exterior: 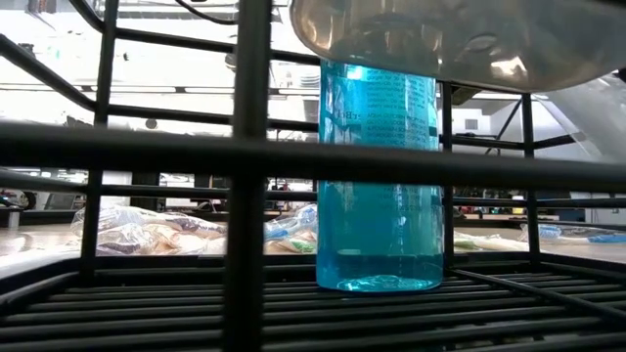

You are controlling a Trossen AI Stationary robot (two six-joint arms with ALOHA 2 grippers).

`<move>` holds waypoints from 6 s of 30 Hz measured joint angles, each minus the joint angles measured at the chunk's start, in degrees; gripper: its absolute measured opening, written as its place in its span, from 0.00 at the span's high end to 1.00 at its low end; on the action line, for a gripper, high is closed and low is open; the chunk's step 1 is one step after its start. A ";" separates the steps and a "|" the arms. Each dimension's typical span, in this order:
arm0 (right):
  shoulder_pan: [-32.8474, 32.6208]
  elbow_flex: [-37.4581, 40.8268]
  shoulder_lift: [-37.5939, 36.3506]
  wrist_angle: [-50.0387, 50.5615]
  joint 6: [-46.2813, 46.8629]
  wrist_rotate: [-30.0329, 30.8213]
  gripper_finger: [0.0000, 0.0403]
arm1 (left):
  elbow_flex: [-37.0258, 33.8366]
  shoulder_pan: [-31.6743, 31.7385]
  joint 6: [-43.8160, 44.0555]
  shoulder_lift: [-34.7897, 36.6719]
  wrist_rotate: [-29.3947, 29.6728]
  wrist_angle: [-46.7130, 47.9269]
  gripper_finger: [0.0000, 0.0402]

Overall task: Pick & Place toothbrushing station
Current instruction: Put the middle blue toothbrush into the black wire organizer, then put the top violet toothbrush into the black wire organizer

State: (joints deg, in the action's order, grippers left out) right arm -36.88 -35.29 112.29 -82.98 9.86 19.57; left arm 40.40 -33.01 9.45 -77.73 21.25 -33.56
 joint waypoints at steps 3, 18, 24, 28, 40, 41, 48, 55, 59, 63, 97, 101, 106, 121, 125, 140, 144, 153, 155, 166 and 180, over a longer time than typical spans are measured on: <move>0.00 0.00 0.00 0.13 1.94 -0.10 0.69 | 0.00 0.00 0.01 0.00 0.01 0.00 0.99; -0.01 0.00 -0.02 2.21 12.12 -5.33 0.65 | 0.00 0.00 -0.11 0.00 0.24 0.06 0.99; 0.00 -0.42 -0.02 3.97 14.91 -5.89 0.61 | 0.00 0.00 -0.15 0.00 0.22 0.17 0.99; 0.26 -2.49 -0.02 8.61 15.71 -6.67 0.62 | 0.00 0.00 -0.15 0.00 0.22 0.19 0.99; 0.68 -6.29 -0.02 16.70 15.31 -8.66 0.87 | 0.00 0.00 -0.13 0.00 0.19 0.13 0.99; 0.68 -6.29 -0.02 16.70 15.23 -8.68 0.91 | 0.00 0.00 -0.13 0.00 0.18 0.12 0.99; 0.25 -6.29 -1.72 16.86 10.81 -8.44 0.95 | 0.00 0.00 0.02 0.00 0.16 0.08 0.99; -0.70 -6.32 -7.82 25.84 2.00 -4.03 0.96 | 0.00 0.00 0.02 0.00 0.13 0.06 0.99; -0.88 -6.32 -8.63 28.14 -3.41 -2.93 0.97 | 0.00 0.00 -0.02 0.00 -0.04 0.06 0.99; -0.98 -6.31 -8.07 27.79 -4.35 -3.17 0.97 | 0.00 0.00 -0.04 0.00 -0.02 0.08 0.99; -1.03 -6.27 -8.02 27.67 -0.80 -2.14 0.97 | 0.00 0.20 -0.46 0.00 0.22 0.11 0.99; -1.03 -6.27 -8.02 27.69 -0.82 -1.53 0.99 | 0.00 0.48 -0.46 0.00 0.20 0.09 0.99; -1.53 -6.31 -7.32 26.96 0.19 -0.22 0.98 | 0.00 0.48 -0.44 0.00 0.20 0.10 0.99; -2.37 -5.46 -5.64 22.49 0.15 2.82 0.97 | 0.00 0.48 -0.59 0.00 0.18 0.11 0.99; -2.36 -5.46 -5.64 22.73 1.53 2.47 0.92 | 0.00 0.48 -0.60 0.00 0.18 0.11 0.99; -2.36 -5.46 -5.64 22.89 3.68 3.16 0.55 | 0.00 0.48 -0.60 0.00 0.18 0.17 0.99; -2.53 -5.46 -5.64 22.49 3.68 5.16 0.51 | 0.00 0.48 -0.59 0.00 0.18 0.15 0.99; -2.86 -5.46 -5.74 23.45 8.20 5.60 0.47 | 0.00 0.48 -0.59 0.00 0.17 0.15 0.99; -2.92 -5.44 -6.44 26.06 10.09 5.57 0.46 | 0.00 0.48 -0.59 0.00 0.17 0.15 0.99; -3.82 -5.44 -20.24 53.06 12.75 5.81 0.45 | 0.00 0.48 -0.61 0.00 0.17 0.42 0.99; -4.42 -5.46 -34.89 76.69 18.85 3.84 0.46 | 0.00 0.48 -0.61 0.00 0.16 1.48 0.99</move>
State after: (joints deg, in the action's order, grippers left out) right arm -41.30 -40.75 77.40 -6.29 28.71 23.41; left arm 40.40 -32.53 8.84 -77.73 21.41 -32.08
